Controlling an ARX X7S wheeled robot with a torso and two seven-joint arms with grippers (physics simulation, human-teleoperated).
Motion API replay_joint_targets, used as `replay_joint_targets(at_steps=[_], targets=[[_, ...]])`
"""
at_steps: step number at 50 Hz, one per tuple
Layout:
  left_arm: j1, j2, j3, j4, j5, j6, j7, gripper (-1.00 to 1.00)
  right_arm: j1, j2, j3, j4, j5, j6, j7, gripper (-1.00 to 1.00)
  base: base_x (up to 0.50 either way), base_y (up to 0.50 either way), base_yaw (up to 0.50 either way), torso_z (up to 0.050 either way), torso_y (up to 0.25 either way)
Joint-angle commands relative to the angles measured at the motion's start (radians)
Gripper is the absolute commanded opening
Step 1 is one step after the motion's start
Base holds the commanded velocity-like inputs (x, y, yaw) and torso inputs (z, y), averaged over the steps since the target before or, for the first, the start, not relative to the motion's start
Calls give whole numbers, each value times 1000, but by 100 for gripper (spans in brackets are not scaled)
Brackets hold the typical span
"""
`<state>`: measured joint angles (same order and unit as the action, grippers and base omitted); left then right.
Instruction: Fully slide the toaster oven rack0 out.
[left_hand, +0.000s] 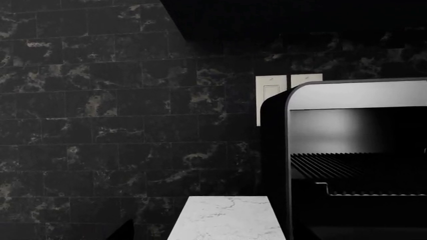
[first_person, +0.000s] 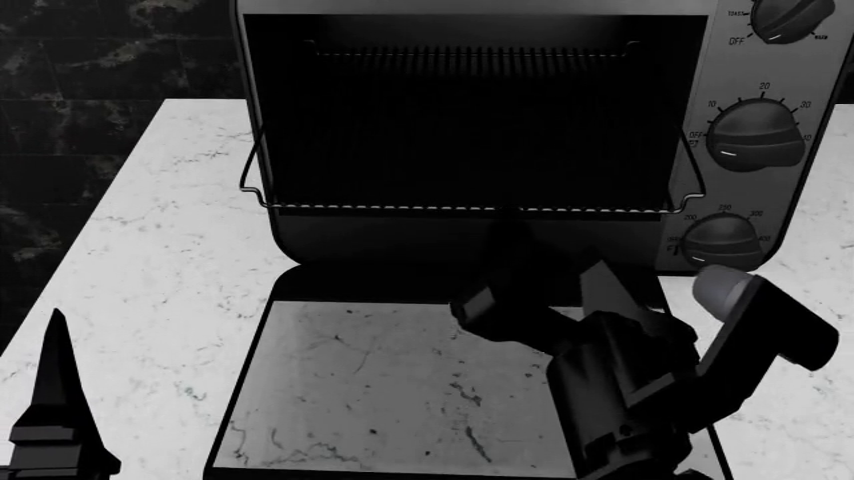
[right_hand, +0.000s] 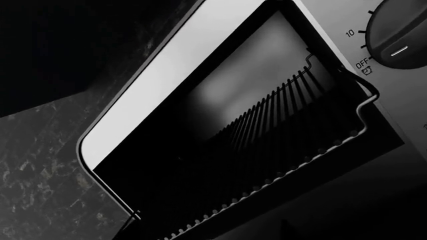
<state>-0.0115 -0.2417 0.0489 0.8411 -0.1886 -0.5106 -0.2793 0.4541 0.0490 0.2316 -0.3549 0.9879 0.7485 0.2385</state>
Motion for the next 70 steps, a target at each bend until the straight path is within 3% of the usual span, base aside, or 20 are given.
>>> replay_joint_targets(at_steps=[1,51,52,70], targets=[[12,-14,10,-10,1,21,-3,100,41,11,-20,36,28,-11,32,100,0,0,0,0,0],[34,-51,34,-19,-42,48,-2,100,395,5,-88,785,-51,-231,-89,100,0,0,0,0,0],[35,-52,34,-19,-43,50,-2,100,391,6,-89,781,-45,-230,-96,-100,0,0,0,0,0],[35,-55,36,-45,-57,70,-6,100,102,18,-103,374,54,-230,-64,-100,0,-1,-3,0,0]])
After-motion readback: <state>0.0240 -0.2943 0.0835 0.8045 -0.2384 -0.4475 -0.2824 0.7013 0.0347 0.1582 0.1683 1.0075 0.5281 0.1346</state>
